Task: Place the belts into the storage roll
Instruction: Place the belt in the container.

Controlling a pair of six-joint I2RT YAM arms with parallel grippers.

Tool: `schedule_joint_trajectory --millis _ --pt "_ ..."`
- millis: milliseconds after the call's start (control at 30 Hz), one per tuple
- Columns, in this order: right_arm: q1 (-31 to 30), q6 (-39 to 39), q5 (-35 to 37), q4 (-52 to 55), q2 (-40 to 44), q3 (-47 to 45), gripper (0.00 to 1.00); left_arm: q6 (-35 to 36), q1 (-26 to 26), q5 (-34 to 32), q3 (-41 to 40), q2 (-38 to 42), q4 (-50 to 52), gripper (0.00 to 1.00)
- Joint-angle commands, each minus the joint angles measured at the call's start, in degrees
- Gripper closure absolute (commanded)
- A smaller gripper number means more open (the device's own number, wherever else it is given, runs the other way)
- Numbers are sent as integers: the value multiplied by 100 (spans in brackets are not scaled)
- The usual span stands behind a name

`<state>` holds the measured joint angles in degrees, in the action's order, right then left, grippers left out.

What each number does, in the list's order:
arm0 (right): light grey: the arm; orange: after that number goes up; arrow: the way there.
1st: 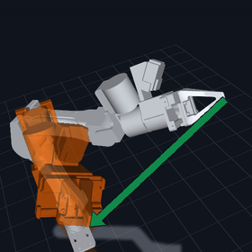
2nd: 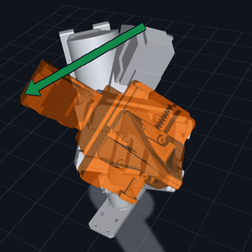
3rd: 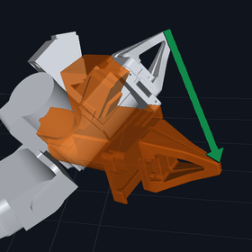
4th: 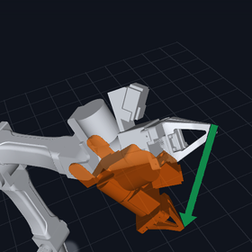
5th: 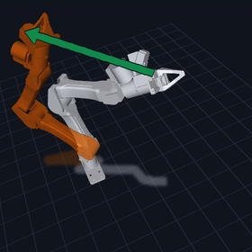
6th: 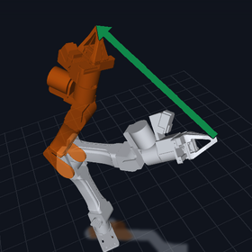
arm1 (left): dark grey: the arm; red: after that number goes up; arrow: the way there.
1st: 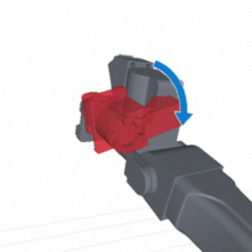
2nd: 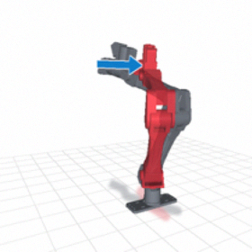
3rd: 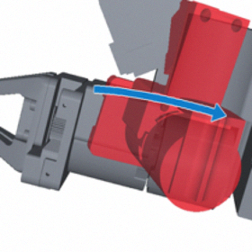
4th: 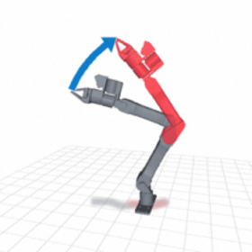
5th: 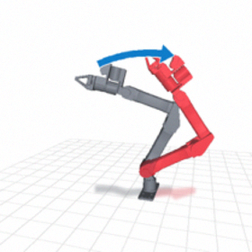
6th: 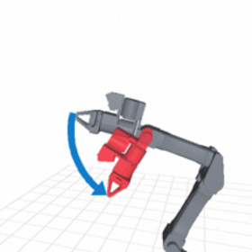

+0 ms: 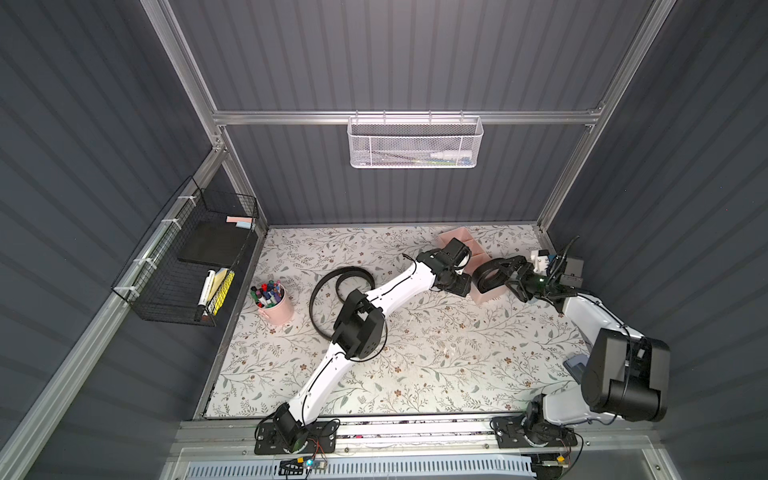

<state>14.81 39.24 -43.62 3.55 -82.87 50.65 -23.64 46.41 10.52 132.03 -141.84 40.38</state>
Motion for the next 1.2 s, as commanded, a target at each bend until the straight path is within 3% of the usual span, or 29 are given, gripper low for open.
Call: schedule_joint_trajectory --millis 0,67,200,367,533,700,767,867,1033,1167 --pt "64 -255 312 707 307 341 1 137 -10 64 -194 429 -31 42" --pt "60 -608 581 1277 466 668 1 205 -10 64 -391 591 -102 39" --pt "24 -1141 1077 1986 766 1234 1 317 -31 -136 -925 1095 -215 18" --pt "-341 -1626 1210 2211 881 1745 1 430 -189 -410 -1673 1878 -164 2" --pt "-1444 -2364 1239 2108 876 2233 1 289 -575 -664 -2944 2968 -249 1" --pt "-2020 -1720 75 914 486 2026 1 -89 -1094 -946 -4085 4027 27 1" --pt "-2418 -1891 -37 1459 -18 2448 1 -157 -1188 -1242 -4375 4349 292 1" --pt "-3182 -2319 354 2656 -838 3176 1 -373 -1310 -1738 -4739 4779 773 1" --pt "-4046 -2335 847 2648 -1797 3547 6 -819 -1751 -2006 -5096 4952 1791 1" --pt "-4325 -2271 777 3126 -2579 4262 9 -1023 -2276 -1813 -5603 4993 1631 1"
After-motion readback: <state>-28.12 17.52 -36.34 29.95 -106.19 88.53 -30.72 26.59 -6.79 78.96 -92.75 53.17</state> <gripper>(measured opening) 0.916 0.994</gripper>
